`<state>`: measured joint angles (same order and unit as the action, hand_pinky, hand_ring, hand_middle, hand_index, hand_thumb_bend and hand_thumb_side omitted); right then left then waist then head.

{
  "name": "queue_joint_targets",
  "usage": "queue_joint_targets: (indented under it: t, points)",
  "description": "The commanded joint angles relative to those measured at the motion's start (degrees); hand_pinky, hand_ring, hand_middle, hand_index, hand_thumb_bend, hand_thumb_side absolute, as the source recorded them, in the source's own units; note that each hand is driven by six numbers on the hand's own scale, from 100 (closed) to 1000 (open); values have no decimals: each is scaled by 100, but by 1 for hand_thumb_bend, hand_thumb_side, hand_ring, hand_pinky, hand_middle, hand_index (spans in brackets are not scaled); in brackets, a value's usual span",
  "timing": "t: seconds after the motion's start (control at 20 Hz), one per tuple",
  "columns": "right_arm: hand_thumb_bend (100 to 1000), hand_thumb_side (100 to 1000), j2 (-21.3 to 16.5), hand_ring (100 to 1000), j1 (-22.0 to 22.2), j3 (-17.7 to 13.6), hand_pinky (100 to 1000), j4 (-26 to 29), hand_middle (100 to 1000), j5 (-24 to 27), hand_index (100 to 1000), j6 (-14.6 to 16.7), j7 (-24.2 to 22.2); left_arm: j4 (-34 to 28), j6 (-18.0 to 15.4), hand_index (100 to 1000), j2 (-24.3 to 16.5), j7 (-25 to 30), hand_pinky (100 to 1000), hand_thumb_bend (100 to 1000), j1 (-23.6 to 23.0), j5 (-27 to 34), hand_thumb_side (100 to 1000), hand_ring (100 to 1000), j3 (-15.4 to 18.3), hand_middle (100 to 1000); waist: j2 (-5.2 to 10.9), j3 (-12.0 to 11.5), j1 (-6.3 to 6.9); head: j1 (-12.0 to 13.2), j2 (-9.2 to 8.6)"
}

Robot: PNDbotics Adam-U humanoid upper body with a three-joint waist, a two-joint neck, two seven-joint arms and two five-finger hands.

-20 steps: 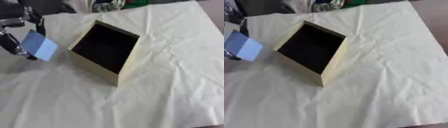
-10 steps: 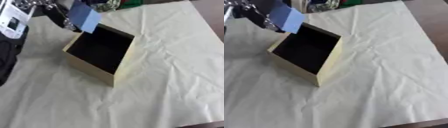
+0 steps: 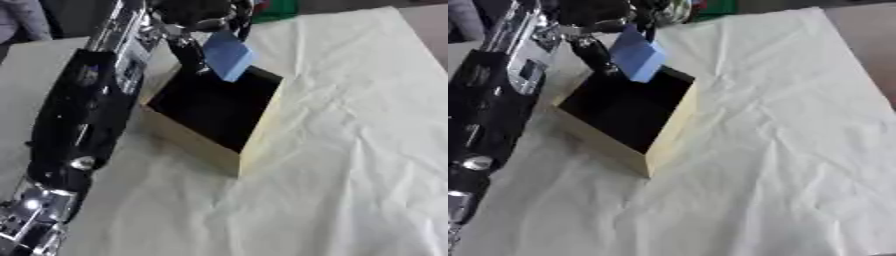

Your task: Pick up objects on the table and place them in the box.

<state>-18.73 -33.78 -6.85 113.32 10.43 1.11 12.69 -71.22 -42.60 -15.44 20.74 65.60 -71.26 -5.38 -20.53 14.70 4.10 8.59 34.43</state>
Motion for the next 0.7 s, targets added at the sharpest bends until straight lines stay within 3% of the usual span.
queue_joint_targets:
  t: [0.05, 0.25, 0.35, 0.4, 0.5, 0.7]
  points:
    - [100, 508, -43, 577, -74, -28, 643, 127, 530, 25, 695, 28, 21, 108, -149, 388, 60, -111, 731, 546, 54, -253, 100, 557, -2, 326, 143, 8, 40, 32, -62]
    - [100, 511, -48, 576, -58, -42, 643, 127, 530, 29, 695, 33, 46, 311, -248, 446, 77, -46, 743, 619, -57, -389, 100, 589, -73, 377, 147, -21, 50, -18, -50]
    - [100, 511, -50, 576, -55, -43, 643, 127, 530, 33, 695, 36, 52, 392, -300, 549, 71, 129, 761, 728, -97, -460, 100, 633, -96, 466, 146, -31, 51, -31, -39]
    - [100, 511, -51, 576, -52, -45, 643, 127, 530, 34, 694, 37, 55, 420, -320, 652, 66, 242, 787, 782, -111, -509, 100, 687, -105, 548, 146, -36, 50, -37, -34]
    - [100, 512, -52, 576, -47, -47, 643, 127, 530, 36, 695, 37, 60, 458, -367, 790, 53, 507, 842, 761, -131, -635, 100, 776, -122, 688, 148, -46, 51, -43, -28]
    - [100, 512, -54, 576, -42, -50, 644, 127, 529, 40, 695, 39, 67, 406, -339, 856, 22, 898, 879, 818, -162, -843, 100, 826, -125, 756, 153, -70, 43, -59, -31]
